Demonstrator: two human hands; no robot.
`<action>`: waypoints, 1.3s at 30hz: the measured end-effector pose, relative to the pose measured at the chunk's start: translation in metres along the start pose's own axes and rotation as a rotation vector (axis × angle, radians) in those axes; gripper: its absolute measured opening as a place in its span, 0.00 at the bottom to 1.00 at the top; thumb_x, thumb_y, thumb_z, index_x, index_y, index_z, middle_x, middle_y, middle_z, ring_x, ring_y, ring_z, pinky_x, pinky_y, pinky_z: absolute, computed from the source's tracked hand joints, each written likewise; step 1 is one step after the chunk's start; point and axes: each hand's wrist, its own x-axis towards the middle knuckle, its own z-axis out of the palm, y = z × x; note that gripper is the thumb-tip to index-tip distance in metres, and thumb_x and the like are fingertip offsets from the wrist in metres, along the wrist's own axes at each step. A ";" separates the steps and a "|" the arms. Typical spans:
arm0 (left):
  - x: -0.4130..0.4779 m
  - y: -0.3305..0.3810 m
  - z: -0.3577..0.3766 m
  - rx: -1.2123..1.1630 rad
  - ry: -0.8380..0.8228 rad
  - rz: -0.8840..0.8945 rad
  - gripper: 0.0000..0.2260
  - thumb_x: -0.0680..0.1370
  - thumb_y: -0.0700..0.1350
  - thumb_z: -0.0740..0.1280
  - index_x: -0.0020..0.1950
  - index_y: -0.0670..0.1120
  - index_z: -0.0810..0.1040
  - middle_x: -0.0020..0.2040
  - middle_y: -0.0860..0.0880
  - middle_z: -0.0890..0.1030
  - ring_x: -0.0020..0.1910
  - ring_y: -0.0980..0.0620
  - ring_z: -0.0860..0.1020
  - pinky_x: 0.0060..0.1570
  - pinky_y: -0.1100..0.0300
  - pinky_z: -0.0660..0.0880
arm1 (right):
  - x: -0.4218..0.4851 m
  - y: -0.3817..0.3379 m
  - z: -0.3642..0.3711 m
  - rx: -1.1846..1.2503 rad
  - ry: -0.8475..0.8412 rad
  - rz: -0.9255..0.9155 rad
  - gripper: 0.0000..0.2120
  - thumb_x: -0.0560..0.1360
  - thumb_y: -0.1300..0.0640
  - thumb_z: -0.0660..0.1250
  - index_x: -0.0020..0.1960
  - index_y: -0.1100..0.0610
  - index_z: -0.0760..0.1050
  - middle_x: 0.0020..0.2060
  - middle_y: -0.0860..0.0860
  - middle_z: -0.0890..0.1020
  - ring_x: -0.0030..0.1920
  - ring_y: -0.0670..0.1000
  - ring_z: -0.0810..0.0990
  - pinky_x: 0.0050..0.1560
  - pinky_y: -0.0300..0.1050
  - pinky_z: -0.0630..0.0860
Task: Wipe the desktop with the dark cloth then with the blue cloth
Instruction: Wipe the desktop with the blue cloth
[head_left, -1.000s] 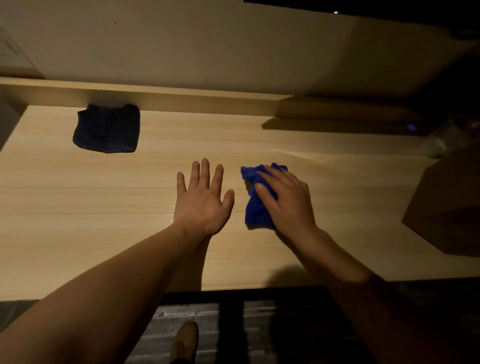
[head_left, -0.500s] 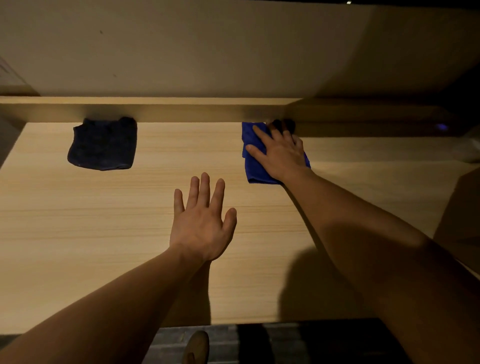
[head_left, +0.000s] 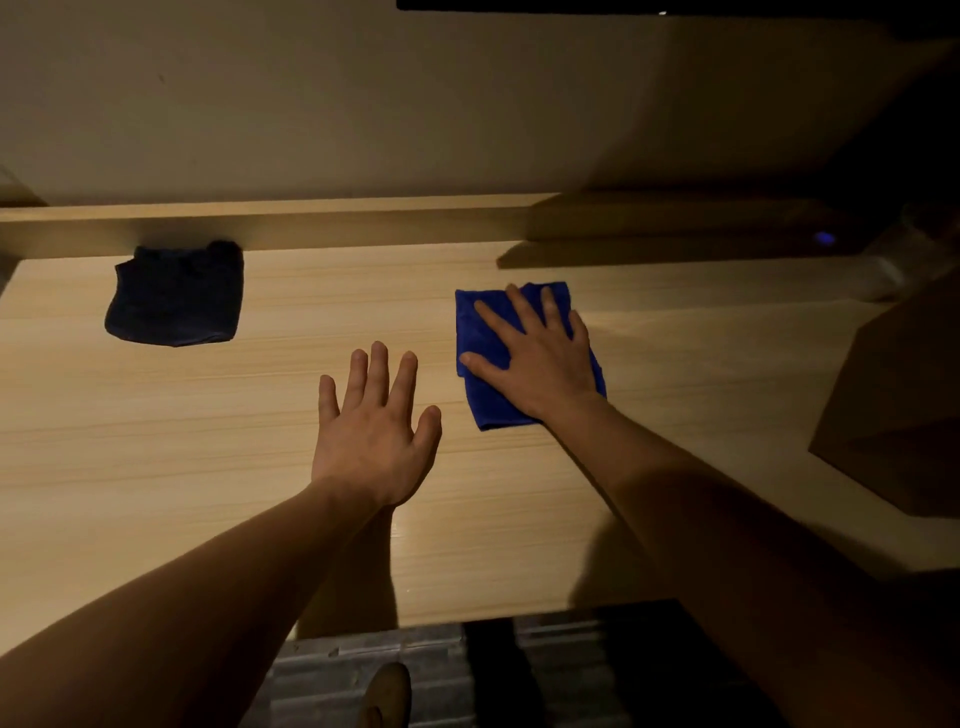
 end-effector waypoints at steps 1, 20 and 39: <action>0.000 0.000 0.000 0.000 0.005 -0.001 0.35 0.83 0.67 0.39 0.87 0.55 0.39 0.87 0.47 0.36 0.85 0.46 0.32 0.82 0.38 0.35 | -0.010 0.000 0.002 0.004 0.000 0.003 0.39 0.76 0.21 0.46 0.83 0.34 0.44 0.85 0.47 0.45 0.84 0.60 0.41 0.80 0.67 0.44; 0.004 0.032 -0.019 -0.061 0.043 0.063 0.30 0.87 0.57 0.56 0.87 0.47 0.54 0.88 0.41 0.46 0.86 0.41 0.42 0.82 0.37 0.42 | -0.195 -0.017 0.038 0.048 0.060 0.001 0.30 0.83 0.31 0.44 0.83 0.37 0.51 0.85 0.48 0.51 0.84 0.57 0.47 0.81 0.58 0.48; -0.005 0.095 0.014 -0.061 0.004 0.043 0.38 0.83 0.70 0.38 0.87 0.49 0.39 0.87 0.47 0.36 0.85 0.47 0.32 0.81 0.35 0.35 | -0.103 0.053 -0.036 0.407 0.282 0.045 0.21 0.86 0.44 0.56 0.76 0.48 0.72 0.72 0.48 0.78 0.74 0.50 0.73 0.75 0.55 0.65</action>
